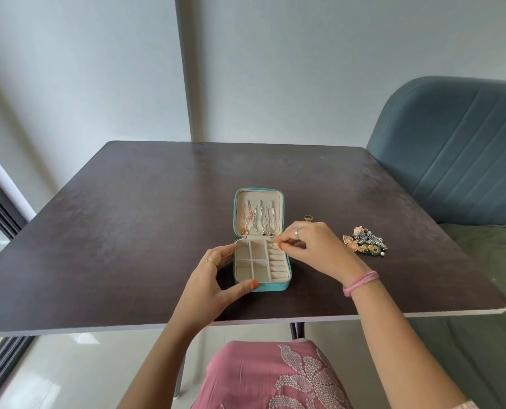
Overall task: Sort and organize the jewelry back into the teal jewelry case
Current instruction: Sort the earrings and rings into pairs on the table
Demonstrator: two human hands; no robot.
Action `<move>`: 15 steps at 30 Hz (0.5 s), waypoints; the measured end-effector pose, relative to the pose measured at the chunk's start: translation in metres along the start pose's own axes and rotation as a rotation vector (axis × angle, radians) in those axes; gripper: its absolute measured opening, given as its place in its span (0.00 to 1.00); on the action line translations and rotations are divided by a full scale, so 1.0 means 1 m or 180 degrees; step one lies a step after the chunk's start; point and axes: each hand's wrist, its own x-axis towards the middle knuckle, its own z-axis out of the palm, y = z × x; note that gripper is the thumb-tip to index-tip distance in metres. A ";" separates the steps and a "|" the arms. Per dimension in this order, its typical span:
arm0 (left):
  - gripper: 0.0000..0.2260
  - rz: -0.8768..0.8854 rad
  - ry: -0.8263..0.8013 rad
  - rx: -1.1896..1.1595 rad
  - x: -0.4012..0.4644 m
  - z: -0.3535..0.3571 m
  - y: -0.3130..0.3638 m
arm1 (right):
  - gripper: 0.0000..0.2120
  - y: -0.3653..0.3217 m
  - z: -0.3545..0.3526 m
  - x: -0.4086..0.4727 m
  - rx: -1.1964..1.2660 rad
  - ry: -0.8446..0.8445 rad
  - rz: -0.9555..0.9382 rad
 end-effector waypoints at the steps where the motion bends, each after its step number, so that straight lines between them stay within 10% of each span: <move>1: 0.34 -0.0016 -0.0004 -0.0018 0.000 0.000 0.000 | 0.11 -0.002 0.000 0.000 -0.0088 -0.0060 -0.0038; 15: 0.30 -0.0040 -0.0073 -0.0107 0.000 0.000 -0.001 | 0.12 0.001 0.002 -0.002 -0.0197 -0.0123 0.0100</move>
